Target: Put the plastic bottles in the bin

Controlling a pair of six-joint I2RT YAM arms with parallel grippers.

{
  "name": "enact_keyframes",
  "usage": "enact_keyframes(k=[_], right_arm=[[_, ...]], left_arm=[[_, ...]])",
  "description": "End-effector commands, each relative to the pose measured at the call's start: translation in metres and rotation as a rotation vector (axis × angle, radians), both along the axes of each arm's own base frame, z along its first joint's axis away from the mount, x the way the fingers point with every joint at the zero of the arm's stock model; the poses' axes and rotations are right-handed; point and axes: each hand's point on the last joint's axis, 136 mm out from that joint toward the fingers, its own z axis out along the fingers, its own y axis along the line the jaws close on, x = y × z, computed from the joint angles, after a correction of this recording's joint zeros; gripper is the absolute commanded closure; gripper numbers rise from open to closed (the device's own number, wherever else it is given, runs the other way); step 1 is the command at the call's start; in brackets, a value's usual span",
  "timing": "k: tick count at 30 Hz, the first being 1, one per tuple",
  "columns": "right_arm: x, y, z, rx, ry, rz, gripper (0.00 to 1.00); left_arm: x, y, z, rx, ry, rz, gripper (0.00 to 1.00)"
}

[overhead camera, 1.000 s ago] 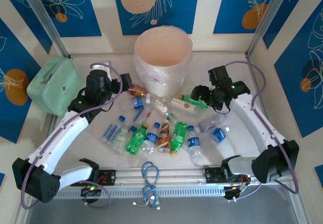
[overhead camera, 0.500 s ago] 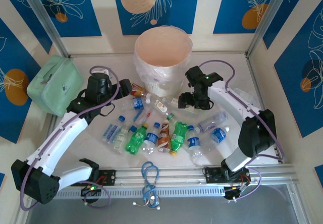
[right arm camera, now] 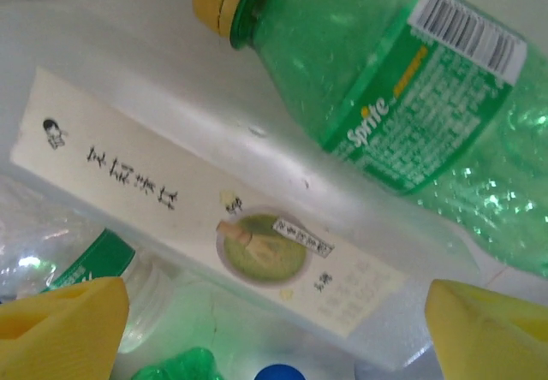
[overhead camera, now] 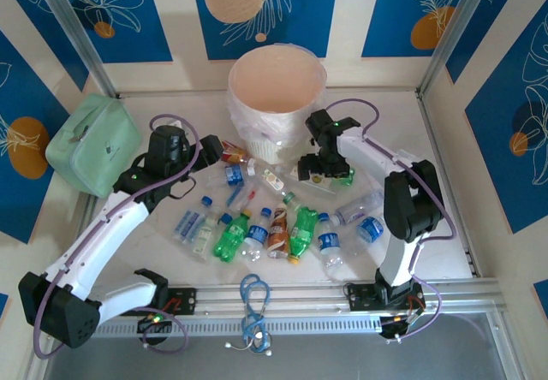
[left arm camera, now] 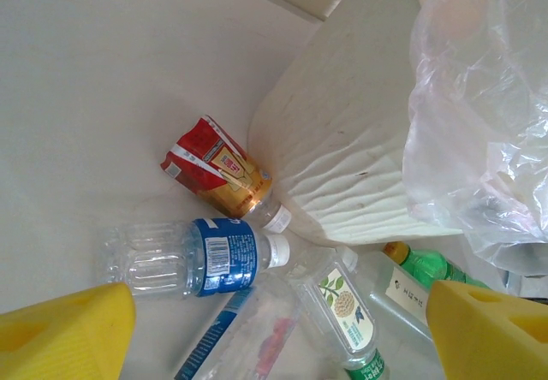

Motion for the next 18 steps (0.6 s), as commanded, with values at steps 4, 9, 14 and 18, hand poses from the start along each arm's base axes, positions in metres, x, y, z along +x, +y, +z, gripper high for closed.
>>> enact_keyframes(k=[4, 9, 14, 18], right_arm=[[0.009, 0.001, -0.007, -0.013, 0.003, 0.037, 0.09], [0.004, 0.002, -0.013, 0.003, 0.016, 0.034, 0.09], [-0.006, 0.001, -0.021, 0.003, 0.04, 0.034, 0.1], [-0.012, -0.001, -0.02, -0.002, 0.04, 0.031, 0.12]], left_arm=[[-0.006, -0.001, -0.007, -0.016, 0.027, 0.005, 0.13], [-0.006, -0.001, -0.01, -0.019, 0.032, 0.006, 0.13], [-0.006, -0.001, -0.01, -0.02, 0.034, 0.004, 0.13], [-0.005, -0.003, -0.011, -0.025, 0.036, 0.002, 0.14]])
